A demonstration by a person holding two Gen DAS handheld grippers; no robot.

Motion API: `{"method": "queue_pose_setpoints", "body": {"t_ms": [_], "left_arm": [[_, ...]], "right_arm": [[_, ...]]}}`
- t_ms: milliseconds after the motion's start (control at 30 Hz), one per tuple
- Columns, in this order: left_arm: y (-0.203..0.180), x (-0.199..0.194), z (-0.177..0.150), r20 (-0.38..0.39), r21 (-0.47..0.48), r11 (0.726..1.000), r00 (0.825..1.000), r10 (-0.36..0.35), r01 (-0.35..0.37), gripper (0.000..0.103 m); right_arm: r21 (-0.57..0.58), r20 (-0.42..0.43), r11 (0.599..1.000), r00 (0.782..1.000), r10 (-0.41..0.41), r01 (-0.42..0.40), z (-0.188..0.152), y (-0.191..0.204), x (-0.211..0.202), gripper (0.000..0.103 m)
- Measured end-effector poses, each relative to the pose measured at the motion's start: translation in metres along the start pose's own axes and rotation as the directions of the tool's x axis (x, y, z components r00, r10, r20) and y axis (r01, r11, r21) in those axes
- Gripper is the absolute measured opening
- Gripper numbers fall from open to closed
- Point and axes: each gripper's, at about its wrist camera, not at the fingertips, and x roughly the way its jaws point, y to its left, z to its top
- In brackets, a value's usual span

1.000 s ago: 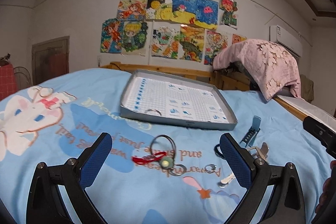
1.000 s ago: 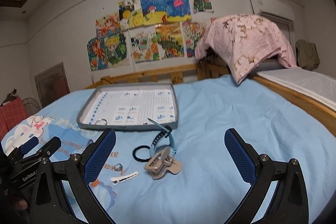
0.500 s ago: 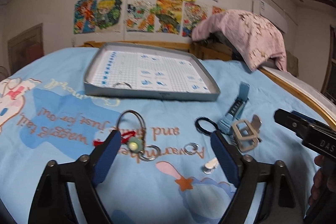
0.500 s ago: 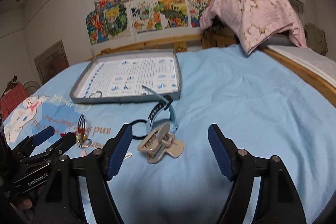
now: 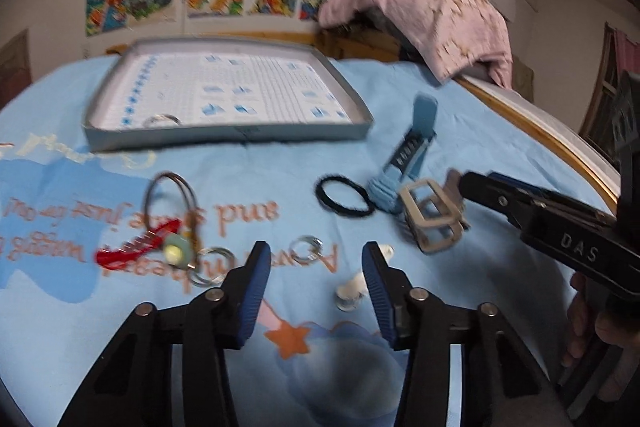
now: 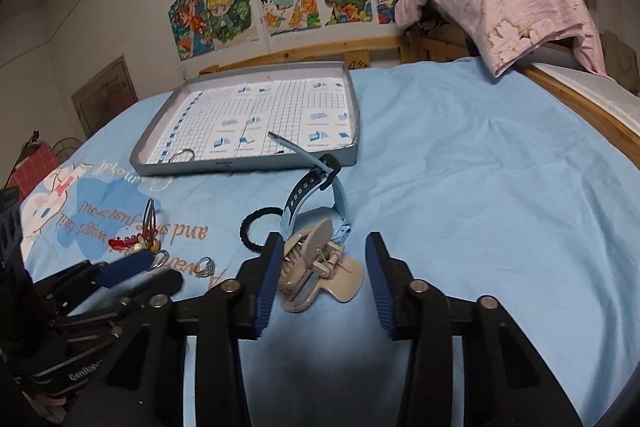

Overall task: Organize jewelry
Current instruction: 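Grasp the white hair clip with the left tool while the right tool grasps the beige claw clip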

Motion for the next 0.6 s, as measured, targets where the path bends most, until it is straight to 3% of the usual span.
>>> {"method": "queue_pose_setpoints", "body": {"t_ms": [233,600], "left_arm": [[-0.01,0.005,-0.004,-0.031,0.038,0.998,0.998,-0.052,0.053,0.04],[-0.018,0.024,-0.006,-0.126,0.065,0.994,0.989,-0.084,0.092,0.015]], "right_arm": [[0.003,-0.022,1.0,1.0,0.005,-0.005,0.001,0.002,0.01,0.022],[0.009,-0.036,1.0,0.999,0.005,-0.005,0.0,0.001,0.013,0.007]]}}
